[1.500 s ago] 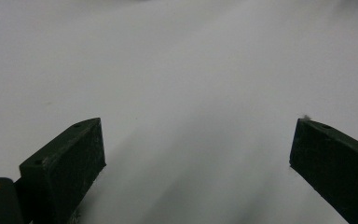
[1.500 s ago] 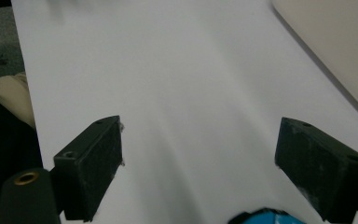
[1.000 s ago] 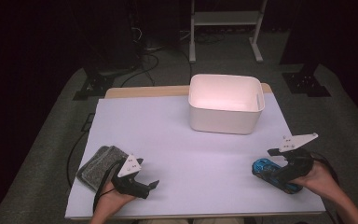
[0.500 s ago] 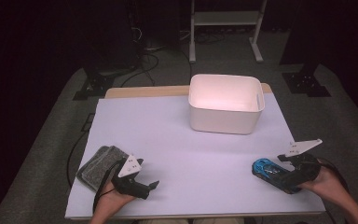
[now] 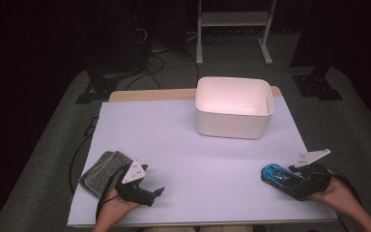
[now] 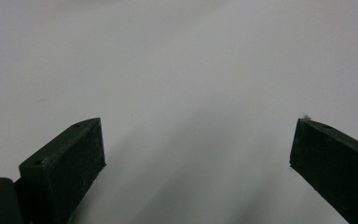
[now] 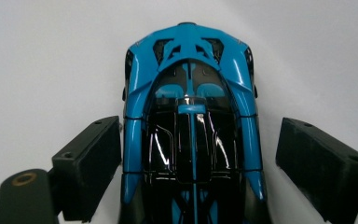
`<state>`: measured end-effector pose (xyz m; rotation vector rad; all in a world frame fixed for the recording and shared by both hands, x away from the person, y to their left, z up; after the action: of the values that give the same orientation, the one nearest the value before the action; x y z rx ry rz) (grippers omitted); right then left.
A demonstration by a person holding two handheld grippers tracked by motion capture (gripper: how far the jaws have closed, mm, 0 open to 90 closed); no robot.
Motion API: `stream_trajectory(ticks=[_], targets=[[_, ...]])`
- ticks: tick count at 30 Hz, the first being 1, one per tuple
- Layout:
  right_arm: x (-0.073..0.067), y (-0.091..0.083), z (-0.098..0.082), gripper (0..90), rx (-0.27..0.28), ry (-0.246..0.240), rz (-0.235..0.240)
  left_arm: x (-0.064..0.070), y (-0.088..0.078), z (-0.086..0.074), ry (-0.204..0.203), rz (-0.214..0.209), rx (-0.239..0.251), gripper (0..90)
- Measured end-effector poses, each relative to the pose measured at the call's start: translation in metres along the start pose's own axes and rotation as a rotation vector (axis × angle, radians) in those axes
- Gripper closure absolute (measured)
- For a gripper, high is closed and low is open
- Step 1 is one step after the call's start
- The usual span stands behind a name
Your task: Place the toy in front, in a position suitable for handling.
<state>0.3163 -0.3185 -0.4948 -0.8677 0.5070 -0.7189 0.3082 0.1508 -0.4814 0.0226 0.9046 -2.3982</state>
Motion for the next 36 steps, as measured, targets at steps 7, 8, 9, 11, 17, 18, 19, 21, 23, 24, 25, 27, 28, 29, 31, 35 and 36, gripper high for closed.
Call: stream_trajectory(ticks=[7, 8, 9, 11, 17, 18, 19, 21, 23, 24, 25, 27, 28, 29, 31, 35, 36], targets=[[-0.0002, 0.0041, -0.0042, 13.0, -0.007, 0.007, -0.004, 0.0001, -0.0002, 0.0005, 0.006, 0.003, 0.001, 2.3], [0.0, 0.0049, -0.0044, 12.9, -0.005, 0.004, -0.006, 0.0001, -0.0008, 0.0009, 0.005, 0.004, 0.002, 2.3], [0.0001, 0.0055, -0.0049, 13.0, -0.008, 0.004, -0.005, -0.0001, -0.0012, 0.0014, 0.006, 0.004, 0.005, 2.3], [0.0008, 0.0079, -0.0065, 12.6, -0.011, 0.007, -0.01, -0.0003, -0.0012, 0.0012, 0.003, 0.005, 0.006, 2.3], [0.0004, 0.0082, -0.0072, 12.6, 0.0, 0.007, -0.013, -0.0004, -0.0008, 0.0005, 0.004, 0.004, 0.004, 2.3], [0.0003, 0.0084, -0.0076, 12.9, 0.008, 0.004, -0.016, -0.0001, -0.001, 0.001, 0.004, 0.006, 0.006, 2.3], [0.0001, 0.0082, -0.008, 13.4, 0.011, 0.003, -0.018, 0.0001, -0.0014, 0.0023, 0.007, 0.007, 0.012, 2.3], [-0.0002, 0.0081, -0.0084, 14.1, 0.014, 0.004, -0.016, 0.0003, -0.0013, 0.0025, 0.006, 0.007, 0.014, 2.3], [-0.0005, 0.0074, -0.0088, 16.1, 0.019, 0.002, -0.013, 0.0007, -0.0007, 0.0021, 0.008, 0.006, 0.011, 2.4], [-0.0011, 0.0068, -0.009, 19.4, 0.021, 0.0, -0.009, 0.0009, -0.0003, 0.0017, 0.009, 0.003, 0.008, 2.3], [-0.0011, 0.0068, -0.009, 19.4, 0.021, 0.0, -0.009, 0.0009, -0.0003, 0.0017, 0.009, 0.003, 0.008, 2.3], [-0.0031, 0.0047, -0.0093, 24.7, 0.028, -0.014, -0.004, 0.0008, -0.0004, 0.0018, 0.01, 0.004, 0.008, 2.3], [-0.0031, 0.0047, -0.0093, 24.7, 0.028, -0.014, -0.004, 0.0007, -0.0005, 0.0019, 0.008, 0.004, 0.009, 2.3], [-0.0031, 0.0048, -0.0095, 24.7, 0.029, -0.011, -0.004, 0.0008, -0.0006, 0.0021, 0.006, 0.005, 0.011, 2.3], [-0.0032, 0.0048, -0.0093, 24.7, 0.028, -0.013, -0.004, 0.0007, -0.0007, 0.0018, 0.008, 0.005, 0.009, 2.3], [-0.0035, 0.0045, -0.0095, 24.9, 0.035, -0.021, -0.011, 0.0, -0.0012, 0.0015, 0.006, 0.006, 0.007, 2.4], [-0.0035, 0.0045, -0.0095, 24.9, 0.039, -0.028, -0.012, -0.0001, -0.0013, 0.0014, 0.006, 0.006, 0.007, 2.4]])
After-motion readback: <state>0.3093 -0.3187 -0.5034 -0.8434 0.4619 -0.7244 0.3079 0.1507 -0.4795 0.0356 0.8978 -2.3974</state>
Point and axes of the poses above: each handheld gripper's, and its own axes: y roughly forward along the jaws, z roughly out of its top, x roughly to its right, the point moved 7 cm from there along y, roughly forward along the jaws, and after that the axes turned 11 degrees about y, right-handed, at the moved point
